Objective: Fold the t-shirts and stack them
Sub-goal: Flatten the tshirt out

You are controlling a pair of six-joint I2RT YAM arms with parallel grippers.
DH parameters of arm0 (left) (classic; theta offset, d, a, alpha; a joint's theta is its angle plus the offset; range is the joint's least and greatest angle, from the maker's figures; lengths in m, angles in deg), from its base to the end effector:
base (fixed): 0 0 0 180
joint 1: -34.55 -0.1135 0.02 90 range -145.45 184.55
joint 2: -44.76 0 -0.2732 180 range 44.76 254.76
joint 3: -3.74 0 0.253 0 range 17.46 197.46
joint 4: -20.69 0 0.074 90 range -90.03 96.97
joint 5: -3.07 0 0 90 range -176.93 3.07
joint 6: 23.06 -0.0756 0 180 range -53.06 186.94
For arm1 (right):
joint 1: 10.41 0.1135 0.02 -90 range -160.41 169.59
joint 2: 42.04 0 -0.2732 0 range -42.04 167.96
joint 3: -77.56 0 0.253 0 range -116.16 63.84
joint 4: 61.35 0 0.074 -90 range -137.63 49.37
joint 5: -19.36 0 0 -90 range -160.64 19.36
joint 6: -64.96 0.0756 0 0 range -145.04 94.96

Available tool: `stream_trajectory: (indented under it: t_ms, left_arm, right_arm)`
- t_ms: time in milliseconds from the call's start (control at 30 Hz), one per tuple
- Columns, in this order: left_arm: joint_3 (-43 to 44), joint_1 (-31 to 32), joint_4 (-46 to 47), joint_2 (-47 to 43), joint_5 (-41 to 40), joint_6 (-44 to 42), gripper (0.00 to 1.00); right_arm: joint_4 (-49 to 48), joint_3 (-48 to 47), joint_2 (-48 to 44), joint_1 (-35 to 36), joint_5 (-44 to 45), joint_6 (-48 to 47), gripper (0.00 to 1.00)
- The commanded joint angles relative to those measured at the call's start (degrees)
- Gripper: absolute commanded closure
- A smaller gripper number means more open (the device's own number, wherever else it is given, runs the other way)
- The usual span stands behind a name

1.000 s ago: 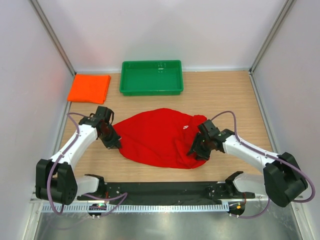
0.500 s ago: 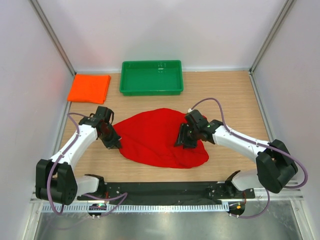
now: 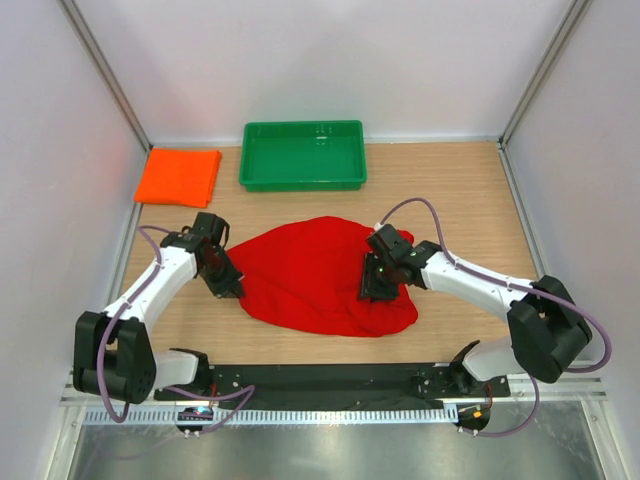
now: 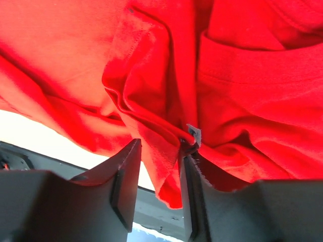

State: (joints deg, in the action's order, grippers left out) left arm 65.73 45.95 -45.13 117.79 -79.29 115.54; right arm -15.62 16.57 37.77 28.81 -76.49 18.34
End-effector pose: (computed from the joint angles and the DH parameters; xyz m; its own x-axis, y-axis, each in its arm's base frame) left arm 0.2161 -0.0538 0.1813 -0.8005 -0.5970 -0.0532 -0.5669 0.7829 -0.2561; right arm 0.2084 0.1800 0.1660 -0.9638 0.0953 -0.2491 -0.0014 0.9322 0.3620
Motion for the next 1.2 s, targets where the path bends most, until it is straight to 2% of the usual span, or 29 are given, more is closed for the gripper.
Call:
stream_trajectory:
  t_ms: [0, 233, 333, 400, 533, 667, 767, 900, 1067, 1167]
  left_arm:
    - [1.03, 0.12, 0.86, 0.35, 0.8, -0.52, 1.0]
    - [1.39, 0.12, 0.77, 1.06, 0.62, -0.52, 1.0]
    - [1.65, 0.12, 0.68, 1.32, 0.8, -0.52, 1.0]
    - [1.83, 0.12, 0.24, 1.41, 0.54, -0.43, 1.0]
    - [2.97, 0.12, -1.07, -0.43, 0.19, -0.08, 1.0]
    - [6.03, 0.12, -3.44, -4.47, -1.75, 0.44, 1.0]
    - [8.93, 0.12, -5.72, -7.02, -3.59, 0.97, 1.0]
    - [12.1, -0.06, -7.93, -10.62, -5.18, 2.9, 1.0]
    - [11.94, -0.06, -8.99, -14.06, -3.52, 6.59, 1.0]
    - [5.63, -0.06, -7.15, -16.95, -0.62, 9.49, 1.0]
  right_arm:
    - [0.51, -1.16, -1.5, -0.02, 2.41, -1.19, 0.6]
    - [-0.54, -1.07, -2.03, -0.11, 4.7, -1.01, 0.72]
    - [-0.55, -2.21, -1.33, -0.11, 5.49, -1.27, 0.86]
    - [1.81, -4.22, -1.15, -0.28, 7.67, -2.32, 0.99]
    - [9.28, -10.11, -3.25, -0.55, 14.44, -6.19, 0.99]
    - [17.28, -18.71, -6.23, -2.21, 24.89, -10.06, 0.99]
    - [20.53, -25.03, -8.08, -4.15, 31.66, -13.22, 0.99]
    - [22.04, -33.49, -9.14, -8.53, 36.42, -18.4, 0.99]
    - [23.26, -44.64, -9.06, -12.85, 34.41, -23.07, 0.99]
    - [24.68, -45.81, -10.63, -12.85, 30.56, -22.55, 0.99]
